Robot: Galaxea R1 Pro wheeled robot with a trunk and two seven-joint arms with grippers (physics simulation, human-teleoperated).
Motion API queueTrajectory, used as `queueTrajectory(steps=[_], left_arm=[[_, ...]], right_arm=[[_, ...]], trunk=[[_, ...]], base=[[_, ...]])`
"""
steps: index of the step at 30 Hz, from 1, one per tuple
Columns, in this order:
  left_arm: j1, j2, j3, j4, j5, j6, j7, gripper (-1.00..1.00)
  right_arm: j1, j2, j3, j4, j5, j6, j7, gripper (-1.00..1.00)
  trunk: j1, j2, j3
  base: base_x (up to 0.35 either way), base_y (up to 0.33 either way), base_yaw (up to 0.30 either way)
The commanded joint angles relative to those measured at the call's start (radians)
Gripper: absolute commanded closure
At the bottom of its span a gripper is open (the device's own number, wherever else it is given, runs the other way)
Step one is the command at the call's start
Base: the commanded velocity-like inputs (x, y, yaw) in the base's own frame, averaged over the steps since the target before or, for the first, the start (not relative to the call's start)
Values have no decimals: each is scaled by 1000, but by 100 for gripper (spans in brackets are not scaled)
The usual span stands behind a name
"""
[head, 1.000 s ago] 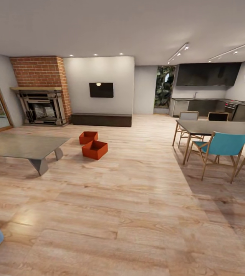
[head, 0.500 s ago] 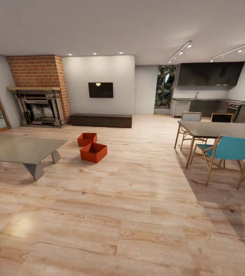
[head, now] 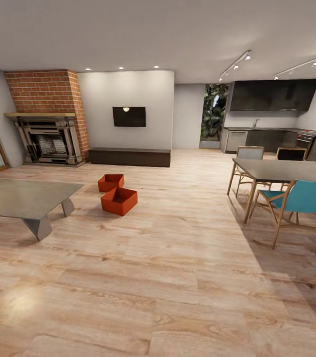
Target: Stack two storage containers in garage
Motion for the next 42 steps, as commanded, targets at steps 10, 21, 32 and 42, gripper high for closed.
queueTrajectory(steps=[10,21,32,42], left_arm=[[0,0,1,0,8,-3,-1,-100],[0,0,1,0,8,-3,-1,-100],[0,-2,1,0,8,-3,-1,-100],[0,0,-1,0,8,-3,-1,-100]], right_arm=[[0,0,8,0,-8,-1,-3,-100],[0,0,12,0,-3,1,-3,-100],[0,0,13,0,-6,1,-3,-100],[0,1,14,0,-4,1,-3,-100]], trunk=[[1,0,-1],[1,0,-1],[1,0,-1],[1,0,-1]], base=[[322,0,0],[322,0,0],[322,0,0],[322,0,0]])
